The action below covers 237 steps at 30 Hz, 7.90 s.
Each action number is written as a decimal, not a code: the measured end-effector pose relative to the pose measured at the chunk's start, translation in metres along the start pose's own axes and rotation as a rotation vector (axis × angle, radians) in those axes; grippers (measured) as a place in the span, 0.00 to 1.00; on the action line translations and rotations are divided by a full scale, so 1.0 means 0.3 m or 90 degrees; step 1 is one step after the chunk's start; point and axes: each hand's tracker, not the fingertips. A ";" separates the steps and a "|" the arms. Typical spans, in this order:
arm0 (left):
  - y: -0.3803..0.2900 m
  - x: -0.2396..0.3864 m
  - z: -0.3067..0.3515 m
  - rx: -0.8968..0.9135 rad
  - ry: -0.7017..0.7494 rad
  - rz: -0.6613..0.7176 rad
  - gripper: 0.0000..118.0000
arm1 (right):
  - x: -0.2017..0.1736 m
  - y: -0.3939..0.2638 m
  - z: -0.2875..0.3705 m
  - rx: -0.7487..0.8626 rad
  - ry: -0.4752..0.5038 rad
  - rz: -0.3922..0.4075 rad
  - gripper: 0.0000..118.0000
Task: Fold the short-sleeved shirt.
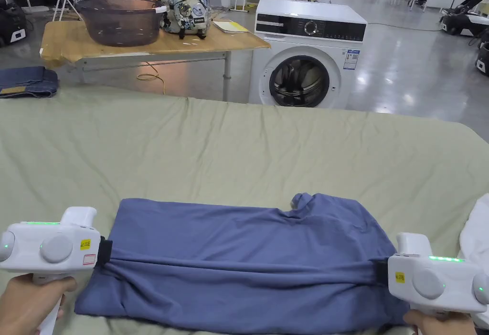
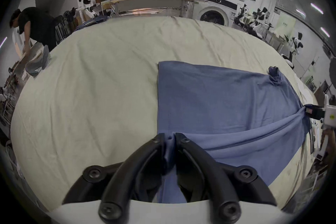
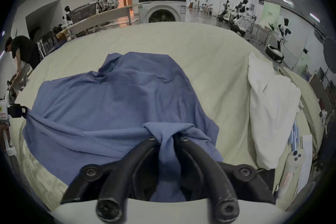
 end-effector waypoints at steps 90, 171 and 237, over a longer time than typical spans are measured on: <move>-0.259 -0.013 0.267 0.018 -0.017 0.029 0.00 | 0.098 -0.181 0.154 -0.038 0.026 0.029 0.03; 0.191 -0.137 -0.153 -0.108 -0.026 0.048 0.65 | -0.334 -0.153 0.361 0.266 0.028 0.039 0.00; -0.051 -0.126 0.344 0.114 -0.061 0.063 0.00 | 0.056 0.094 0.327 0.059 0.040 0.013 0.00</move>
